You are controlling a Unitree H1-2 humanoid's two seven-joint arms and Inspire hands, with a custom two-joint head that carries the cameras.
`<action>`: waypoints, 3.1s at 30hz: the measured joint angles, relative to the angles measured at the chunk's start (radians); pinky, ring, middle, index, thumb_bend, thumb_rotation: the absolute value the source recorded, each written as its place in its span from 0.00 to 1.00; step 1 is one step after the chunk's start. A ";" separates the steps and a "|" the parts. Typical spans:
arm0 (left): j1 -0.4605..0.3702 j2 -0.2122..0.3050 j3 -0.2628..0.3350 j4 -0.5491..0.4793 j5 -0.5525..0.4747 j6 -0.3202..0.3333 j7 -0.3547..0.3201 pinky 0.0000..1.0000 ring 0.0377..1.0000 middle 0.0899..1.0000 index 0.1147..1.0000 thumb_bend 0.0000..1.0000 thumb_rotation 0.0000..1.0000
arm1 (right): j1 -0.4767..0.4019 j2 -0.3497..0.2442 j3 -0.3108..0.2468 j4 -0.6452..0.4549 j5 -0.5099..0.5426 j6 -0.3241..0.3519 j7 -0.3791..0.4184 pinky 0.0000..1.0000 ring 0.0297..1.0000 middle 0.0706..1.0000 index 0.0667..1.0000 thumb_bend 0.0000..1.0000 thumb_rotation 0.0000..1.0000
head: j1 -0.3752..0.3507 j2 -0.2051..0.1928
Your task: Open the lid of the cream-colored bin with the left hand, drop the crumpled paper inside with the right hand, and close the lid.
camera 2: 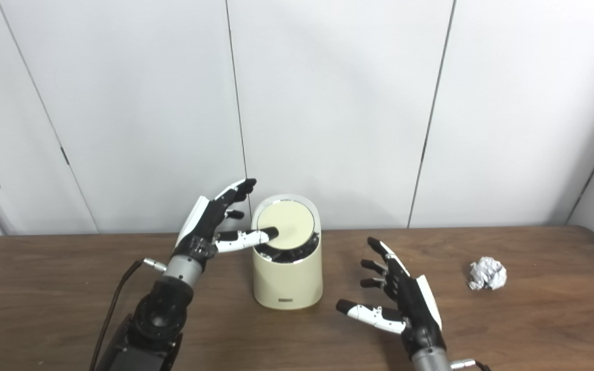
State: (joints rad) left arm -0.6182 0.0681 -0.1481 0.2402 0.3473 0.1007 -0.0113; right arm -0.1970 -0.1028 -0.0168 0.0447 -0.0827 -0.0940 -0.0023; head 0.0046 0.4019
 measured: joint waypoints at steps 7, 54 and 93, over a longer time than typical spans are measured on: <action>-0.015 0.004 -0.025 0.008 0.030 0.000 0.000 0.80 0.90 0.89 0.92 0.87 0.26 | 0.000 0.000 0.005 0.000 -0.014 0.000 0.000 0.63 0.79 0.92 0.88 0.84 0.30 | -0.006 0.005; -0.138 0.108 -0.319 -0.005 0.612 0.191 0.028 0.76 0.93 0.97 0.97 1.00 0.09 | -0.001 0.023 0.011 -0.080 -0.018 0.036 -0.001 0.63 0.79 0.92 0.88 0.81 0.25 | -0.018 0.049; -0.118 0.133 -0.324 0.031 0.638 0.108 0.114 0.78 0.90 0.91 0.93 0.89 0.14 | 0.001 0.019 0.008 -0.071 -0.018 0.060 -0.001 0.63 0.78 0.91 0.87 0.82 0.26 | -0.006 0.035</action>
State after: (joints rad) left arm -0.7364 0.2011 -0.4724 0.2708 0.9853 0.2085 0.1023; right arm -0.1963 -0.0842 -0.0085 -0.0261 -0.1012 -0.0337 -0.0030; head -0.0016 0.4372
